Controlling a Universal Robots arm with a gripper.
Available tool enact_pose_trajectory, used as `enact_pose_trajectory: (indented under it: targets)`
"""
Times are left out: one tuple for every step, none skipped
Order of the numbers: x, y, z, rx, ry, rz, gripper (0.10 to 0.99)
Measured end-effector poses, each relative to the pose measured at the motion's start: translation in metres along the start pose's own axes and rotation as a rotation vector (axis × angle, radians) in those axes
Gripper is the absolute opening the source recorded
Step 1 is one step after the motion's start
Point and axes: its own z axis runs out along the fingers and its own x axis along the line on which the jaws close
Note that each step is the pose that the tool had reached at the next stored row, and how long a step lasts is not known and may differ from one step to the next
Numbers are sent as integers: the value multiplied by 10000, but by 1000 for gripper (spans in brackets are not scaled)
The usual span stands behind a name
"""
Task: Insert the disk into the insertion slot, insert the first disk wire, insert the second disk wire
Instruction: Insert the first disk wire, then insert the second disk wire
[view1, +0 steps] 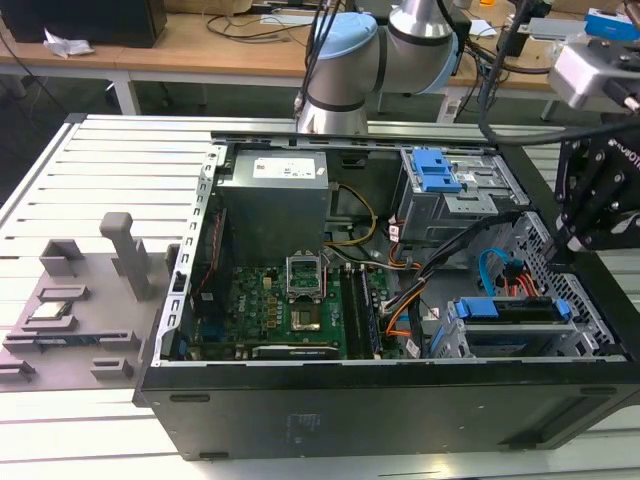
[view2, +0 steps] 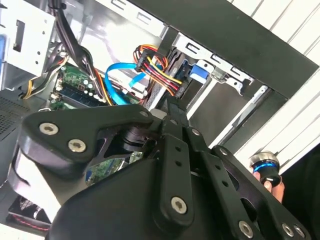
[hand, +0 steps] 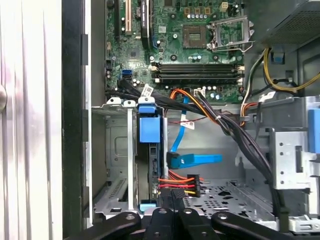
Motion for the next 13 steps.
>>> enact_pose_trajectory:
  targets:
    - [-8,2,-32,0,0,0,106]
    - [-11,3,-48,0,-1,0,106]
    - [-13,3,-69,0,1,0,106]
    - [-14,4,-86,0,0,0,106]
    - [-15,5,-109,0,0,0,106]
    - [-15,6,-139,0,1,0,106]
    - [-15,7,-153,0,1,0,106]
    - [-15,7,-164,0,1,0,106]
    - [-16,8,-182,0,-2,0,106]
    - [-16,8,-184,0,-1,0,106]
    - [-15,8,-184,-1,-1,0,106]
    - [-16,8,-184,0,-3,0,106]
    - [-15,8,-184,0,-3,0,106]
